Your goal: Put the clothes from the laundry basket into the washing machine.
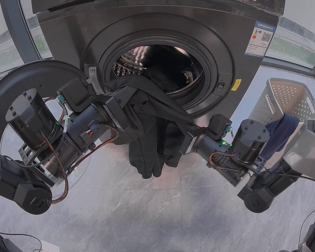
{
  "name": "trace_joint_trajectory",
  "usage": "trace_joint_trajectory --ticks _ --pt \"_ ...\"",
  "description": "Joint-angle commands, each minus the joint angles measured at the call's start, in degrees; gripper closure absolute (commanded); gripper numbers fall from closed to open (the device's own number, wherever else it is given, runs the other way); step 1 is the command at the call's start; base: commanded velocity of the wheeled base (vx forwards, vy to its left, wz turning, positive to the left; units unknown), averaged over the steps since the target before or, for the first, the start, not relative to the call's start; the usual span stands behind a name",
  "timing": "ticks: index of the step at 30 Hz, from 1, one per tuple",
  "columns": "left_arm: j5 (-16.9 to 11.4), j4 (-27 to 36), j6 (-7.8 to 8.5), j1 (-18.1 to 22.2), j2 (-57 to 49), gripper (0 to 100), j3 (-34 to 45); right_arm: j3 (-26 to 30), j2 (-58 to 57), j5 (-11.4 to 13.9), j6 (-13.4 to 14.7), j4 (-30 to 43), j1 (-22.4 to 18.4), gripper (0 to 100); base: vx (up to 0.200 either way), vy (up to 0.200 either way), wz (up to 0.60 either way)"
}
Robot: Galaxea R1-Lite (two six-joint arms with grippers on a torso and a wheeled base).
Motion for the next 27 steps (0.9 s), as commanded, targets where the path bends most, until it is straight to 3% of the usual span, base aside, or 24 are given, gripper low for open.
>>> trace_joint_trajectory --ticks 1,4,9,18,21,27 --pt "-0.1 -0.1 0.03 1.2 0.8 100 0.4 6.9 -11.0 0.5 -1.0 1.2 -2.2 100 0.000 0.000 0.00" --pt "0.0 0.1 0.12 1.3 0.9 100 0.6 8.0 -13.4 2.2 -3.0 2.6 -4.2 100 0.000 0.000 0.00" --pt "0.0 -0.4 0.21 1.4 2.5 100 0.6 10.9 -16.1 7.0 -3.1 2.7 -5.0 100 0.000 0.000 0.00" --pt "-0.6 -1.2 0.21 1.4 3.4 100 2.6 9.5 -16.5 7.2 -2.2 1.4 -6.1 100 0.000 0.000 0.00" --pt "-0.6 -1.2 0.30 0.2 3.4 100 4.1 8.8 -17.0 6.9 -0.6 1.3 -7.2 100 0.000 0.000 0.00" --pt "-1.0 -1.2 0.47 -2.2 3.6 100 7.5 8.8 -19.8 6.1 6.1 1.1 -7.9 100 0.000 0.000 0.00"
